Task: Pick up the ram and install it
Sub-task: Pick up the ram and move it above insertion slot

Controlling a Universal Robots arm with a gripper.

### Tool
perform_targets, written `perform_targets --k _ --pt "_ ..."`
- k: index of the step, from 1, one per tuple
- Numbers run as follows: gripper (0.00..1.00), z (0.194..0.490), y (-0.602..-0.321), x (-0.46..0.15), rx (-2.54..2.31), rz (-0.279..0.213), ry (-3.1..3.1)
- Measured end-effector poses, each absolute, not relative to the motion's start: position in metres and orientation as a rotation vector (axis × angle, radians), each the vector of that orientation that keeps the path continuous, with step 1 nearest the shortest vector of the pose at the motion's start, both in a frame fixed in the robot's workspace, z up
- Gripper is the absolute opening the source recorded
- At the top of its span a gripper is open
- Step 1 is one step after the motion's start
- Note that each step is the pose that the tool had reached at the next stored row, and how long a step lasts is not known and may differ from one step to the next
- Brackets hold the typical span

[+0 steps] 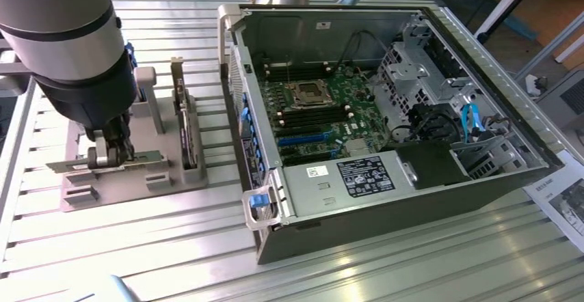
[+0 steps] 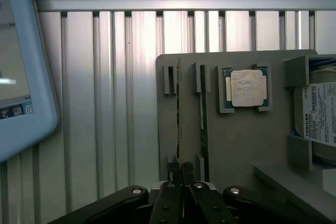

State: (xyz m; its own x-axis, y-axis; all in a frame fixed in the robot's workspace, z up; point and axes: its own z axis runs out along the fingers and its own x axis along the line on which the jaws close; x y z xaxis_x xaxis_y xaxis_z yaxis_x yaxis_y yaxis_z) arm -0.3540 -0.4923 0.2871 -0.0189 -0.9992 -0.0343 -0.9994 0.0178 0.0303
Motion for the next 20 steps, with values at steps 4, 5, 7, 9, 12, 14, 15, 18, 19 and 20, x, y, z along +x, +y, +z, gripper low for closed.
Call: perform_targets --k 4,5,7,9,12,14,15,18,19,20 --pt "0.12 0.300 -0.492 -0.352 -2.197 0.072 2.240" --pt "0.12 0.302 -0.492 -0.352 -2.197 0.072 2.240" --pt "0.12 0.306 -0.492 -0.352 -2.197 0.072 2.240" --pt "0.12 0.310 -0.492 -0.351 -2.197 0.072 2.240" --pt "0.12 0.315 -0.492 -0.351 -2.196 0.072 2.241" --pt "0.12 0.322 -0.492 -0.350 -2.196 0.072 2.241" --pt "0.12 0.324 -0.492 -0.350 -2.196 0.072 2.241" --pt "0.12 0.332 -0.492 -0.349 -2.196 0.072 2.241" --pt "0.12 0.335 -0.492 -0.349 -2.196 0.072 2.241" --pt "0.12 0.337 -0.492 -0.349 -2.196 0.072 2.241"
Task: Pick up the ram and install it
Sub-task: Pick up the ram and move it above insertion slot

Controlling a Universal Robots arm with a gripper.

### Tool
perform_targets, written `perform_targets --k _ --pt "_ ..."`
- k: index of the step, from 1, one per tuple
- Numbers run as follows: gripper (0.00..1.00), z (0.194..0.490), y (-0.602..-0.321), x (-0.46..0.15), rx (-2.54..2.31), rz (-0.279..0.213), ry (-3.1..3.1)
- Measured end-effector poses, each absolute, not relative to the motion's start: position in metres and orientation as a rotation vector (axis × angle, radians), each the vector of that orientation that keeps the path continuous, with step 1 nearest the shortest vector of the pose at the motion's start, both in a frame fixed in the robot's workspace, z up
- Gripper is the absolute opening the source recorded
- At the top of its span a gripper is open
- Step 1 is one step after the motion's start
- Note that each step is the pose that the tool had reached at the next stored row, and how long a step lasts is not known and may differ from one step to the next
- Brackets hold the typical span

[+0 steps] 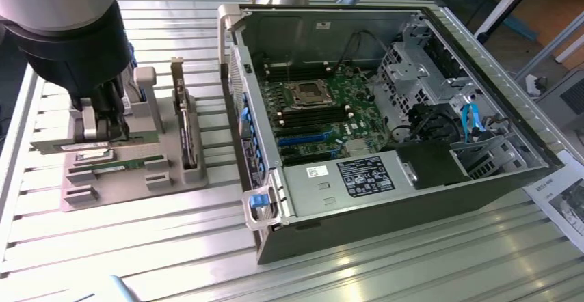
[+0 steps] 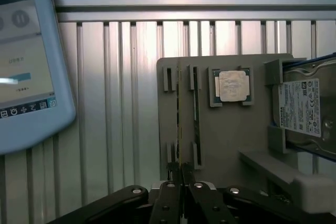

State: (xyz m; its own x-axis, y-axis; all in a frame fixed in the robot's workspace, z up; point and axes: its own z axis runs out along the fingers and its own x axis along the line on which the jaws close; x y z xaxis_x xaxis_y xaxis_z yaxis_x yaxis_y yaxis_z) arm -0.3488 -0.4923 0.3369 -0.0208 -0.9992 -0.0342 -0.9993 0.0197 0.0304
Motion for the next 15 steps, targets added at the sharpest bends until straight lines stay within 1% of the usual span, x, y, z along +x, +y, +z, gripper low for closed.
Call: perform_targets --k 9,15 --pt "0.12 0.367 -0.492 -0.346 -2.196 0.072 2.241" --pt "0.12 0.380 -0.492 -0.344 -2.196 0.072 2.241"
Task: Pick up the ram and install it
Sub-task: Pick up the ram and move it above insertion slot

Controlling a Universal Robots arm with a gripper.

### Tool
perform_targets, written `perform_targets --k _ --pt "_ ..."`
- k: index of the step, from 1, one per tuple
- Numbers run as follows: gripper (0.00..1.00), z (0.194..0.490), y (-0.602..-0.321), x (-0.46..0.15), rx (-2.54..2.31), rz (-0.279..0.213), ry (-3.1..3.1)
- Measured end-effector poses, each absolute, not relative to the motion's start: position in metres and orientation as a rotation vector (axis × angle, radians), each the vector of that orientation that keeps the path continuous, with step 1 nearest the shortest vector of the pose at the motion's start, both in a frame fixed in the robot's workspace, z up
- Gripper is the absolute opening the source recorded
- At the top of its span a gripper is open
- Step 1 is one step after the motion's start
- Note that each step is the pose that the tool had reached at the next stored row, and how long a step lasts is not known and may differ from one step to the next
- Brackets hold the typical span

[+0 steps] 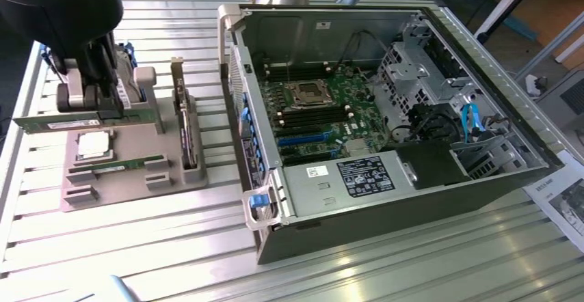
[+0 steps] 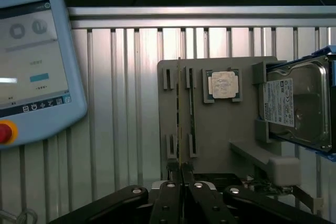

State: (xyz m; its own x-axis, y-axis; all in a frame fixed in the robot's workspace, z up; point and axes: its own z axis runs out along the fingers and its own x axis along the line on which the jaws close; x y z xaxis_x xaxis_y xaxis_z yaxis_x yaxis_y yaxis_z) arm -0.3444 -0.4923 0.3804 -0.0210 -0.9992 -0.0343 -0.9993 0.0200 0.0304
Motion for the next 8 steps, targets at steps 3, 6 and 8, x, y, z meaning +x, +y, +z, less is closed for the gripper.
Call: perform_targets --k 3,6,8 --pt "0.12 0.386 -0.492 -0.344 -2.196 0.072 2.241" --pt "0.12 0.395 -0.492 -0.343 -2.196 0.072 2.241" --pt "0.12 0.400 -0.492 -0.343 -2.196 0.072 2.241"
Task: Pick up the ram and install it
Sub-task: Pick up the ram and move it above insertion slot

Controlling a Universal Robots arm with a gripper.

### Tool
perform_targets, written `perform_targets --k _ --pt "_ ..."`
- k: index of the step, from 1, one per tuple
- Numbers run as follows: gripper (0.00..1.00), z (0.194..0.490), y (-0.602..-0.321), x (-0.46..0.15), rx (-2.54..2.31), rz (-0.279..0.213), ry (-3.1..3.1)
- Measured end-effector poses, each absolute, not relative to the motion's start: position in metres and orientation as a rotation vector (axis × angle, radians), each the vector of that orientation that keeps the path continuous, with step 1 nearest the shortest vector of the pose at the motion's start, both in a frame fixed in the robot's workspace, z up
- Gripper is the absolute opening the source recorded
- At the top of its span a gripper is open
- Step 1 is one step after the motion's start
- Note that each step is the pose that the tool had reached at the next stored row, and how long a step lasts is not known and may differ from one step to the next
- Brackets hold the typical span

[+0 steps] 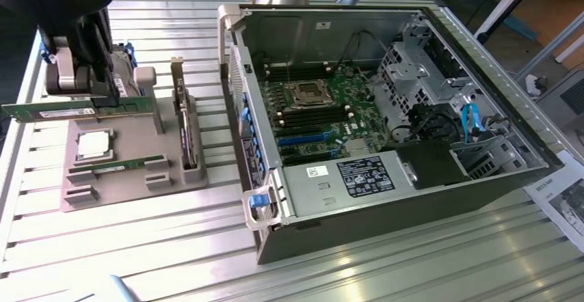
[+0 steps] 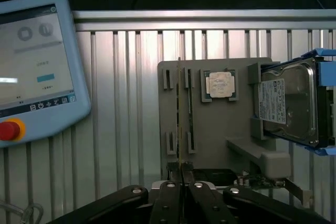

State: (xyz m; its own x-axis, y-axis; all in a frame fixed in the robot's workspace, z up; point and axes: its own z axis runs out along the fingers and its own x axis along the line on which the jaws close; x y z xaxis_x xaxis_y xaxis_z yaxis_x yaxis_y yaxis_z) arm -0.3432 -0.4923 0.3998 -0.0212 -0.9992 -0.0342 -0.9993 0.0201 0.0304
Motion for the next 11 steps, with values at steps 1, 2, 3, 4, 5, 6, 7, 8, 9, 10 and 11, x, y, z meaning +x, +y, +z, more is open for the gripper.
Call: perform_targets --k 1,2,3,4,5,6,7,8,9,10,11 --pt "0.12 0.402 -0.492 -0.343 -2.196 0.072 2.241" --pt "0.12 0.404 -0.492 -0.343 -2.196 0.072 2.241" --pt "0.12 0.407 -0.492 -0.343 -2.195 0.072 2.241" --pt "0.12 0.411 -0.492 -0.342 -2.196 0.072 2.241" --pt "0.12 0.413 -0.492 -0.342 -2.195 0.072 2.242" --pt "0.12 0.414 -0.492 -0.342 -2.195 0.072 2.241" --pt "0.12 0.414 -0.492 -0.342 -2.195 0.072 2.241" --pt "0.12 0.414 -0.492 -0.342 -2.195 0.072 2.241" --pt "0.12 0.414 -0.492 -0.342 -2.195 0.072 2.241" --pt "0.12 0.414 -0.492 -0.342 -2.195 0.072 2.241" --pt "0.12 0.414 -0.492 -0.342 -2.195 0.072 2.241"
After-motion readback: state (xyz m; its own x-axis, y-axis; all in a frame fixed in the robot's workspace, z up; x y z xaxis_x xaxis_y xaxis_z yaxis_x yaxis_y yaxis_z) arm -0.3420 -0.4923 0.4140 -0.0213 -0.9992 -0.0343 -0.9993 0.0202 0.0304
